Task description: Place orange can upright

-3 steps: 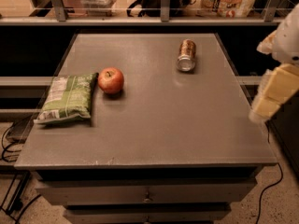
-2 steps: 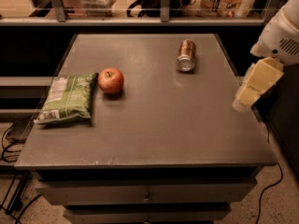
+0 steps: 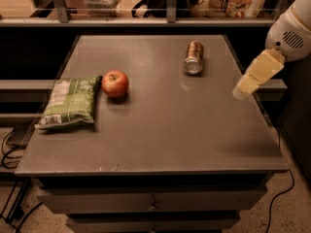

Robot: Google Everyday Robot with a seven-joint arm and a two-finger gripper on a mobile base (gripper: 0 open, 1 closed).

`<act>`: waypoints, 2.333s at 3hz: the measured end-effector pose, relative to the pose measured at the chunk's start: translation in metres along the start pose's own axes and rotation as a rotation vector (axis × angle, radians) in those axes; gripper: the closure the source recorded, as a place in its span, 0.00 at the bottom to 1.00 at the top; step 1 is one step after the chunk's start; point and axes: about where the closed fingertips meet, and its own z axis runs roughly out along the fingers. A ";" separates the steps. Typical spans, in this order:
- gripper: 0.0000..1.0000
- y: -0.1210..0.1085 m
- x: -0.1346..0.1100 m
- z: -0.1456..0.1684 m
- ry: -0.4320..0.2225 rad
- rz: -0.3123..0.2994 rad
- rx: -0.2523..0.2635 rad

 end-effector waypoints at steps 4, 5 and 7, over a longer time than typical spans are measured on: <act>0.00 -0.073 -0.052 0.037 -0.091 0.406 0.015; 0.00 -0.096 -0.081 0.041 -0.125 0.499 0.046; 0.00 -0.100 -0.086 0.041 -0.133 0.523 0.048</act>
Offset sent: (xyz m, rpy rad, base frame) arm 0.0580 0.0004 -0.0134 0.1600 0.0454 -0.2848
